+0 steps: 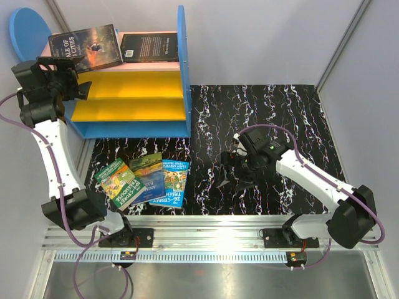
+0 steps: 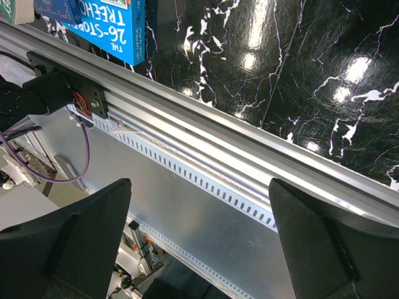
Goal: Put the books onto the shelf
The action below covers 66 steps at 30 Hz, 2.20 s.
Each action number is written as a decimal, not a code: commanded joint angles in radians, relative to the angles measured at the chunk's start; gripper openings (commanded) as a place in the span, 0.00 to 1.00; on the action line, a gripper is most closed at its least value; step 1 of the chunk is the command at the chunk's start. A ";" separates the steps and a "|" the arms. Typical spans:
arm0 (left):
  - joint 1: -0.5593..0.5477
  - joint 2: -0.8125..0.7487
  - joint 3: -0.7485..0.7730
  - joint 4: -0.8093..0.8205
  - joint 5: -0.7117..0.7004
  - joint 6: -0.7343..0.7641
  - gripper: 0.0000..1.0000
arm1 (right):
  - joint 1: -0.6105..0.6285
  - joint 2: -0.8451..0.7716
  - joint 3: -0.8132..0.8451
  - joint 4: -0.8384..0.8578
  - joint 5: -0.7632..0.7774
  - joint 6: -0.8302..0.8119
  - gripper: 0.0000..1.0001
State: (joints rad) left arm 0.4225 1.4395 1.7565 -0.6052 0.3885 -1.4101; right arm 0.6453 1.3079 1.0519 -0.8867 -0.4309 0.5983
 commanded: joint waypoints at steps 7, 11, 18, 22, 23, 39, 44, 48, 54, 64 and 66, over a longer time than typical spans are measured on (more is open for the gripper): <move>-0.002 0.094 0.179 0.024 -0.066 0.040 0.81 | -0.003 0.022 0.023 0.008 0.004 -0.028 1.00; -0.004 0.113 0.228 0.036 -0.091 0.048 0.71 | -0.003 0.030 0.023 0.006 0.006 -0.031 1.00; -0.005 0.144 0.247 0.048 -0.085 0.039 0.39 | -0.006 0.045 0.031 0.005 0.009 -0.041 1.00; -0.008 0.148 0.245 0.062 -0.091 0.028 0.16 | -0.007 0.053 0.034 0.003 0.007 -0.049 1.00; -0.010 0.151 0.245 0.065 -0.095 0.025 0.13 | -0.006 0.054 0.036 0.005 0.009 -0.051 1.00; -0.125 0.197 0.411 -0.039 -0.318 -0.038 0.00 | -0.010 0.044 0.022 0.006 0.007 -0.051 1.00; -0.145 0.153 0.359 -0.022 -0.411 -0.033 0.00 | -0.012 0.021 0.016 0.002 0.017 -0.046 1.00; -0.145 0.136 0.370 -0.028 -0.471 0.002 0.04 | -0.013 0.008 0.010 -0.006 0.020 -0.046 1.00; -0.137 0.128 0.367 -0.005 -0.514 0.020 0.07 | -0.012 -0.002 0.010 -0.009 0.023 -0.048 1.00; -0.137 0.179 0.408 0.012 -0.476 0.037 0.82 | -0.012 -0.002 0.011 -0.011 0.021 -0.049 1.00; -0.137 0.188 0.455 -0.023 -0.444 0.016 0.99 | -0.013 -0.002 0.011 -0.011 0.021 -0.049 1.00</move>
State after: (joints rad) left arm 0.2790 1.6238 2.1208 -0.6994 -0.0673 -1.3861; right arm 0.6392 1.3285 1.0523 -0.8879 -0.4274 0.5632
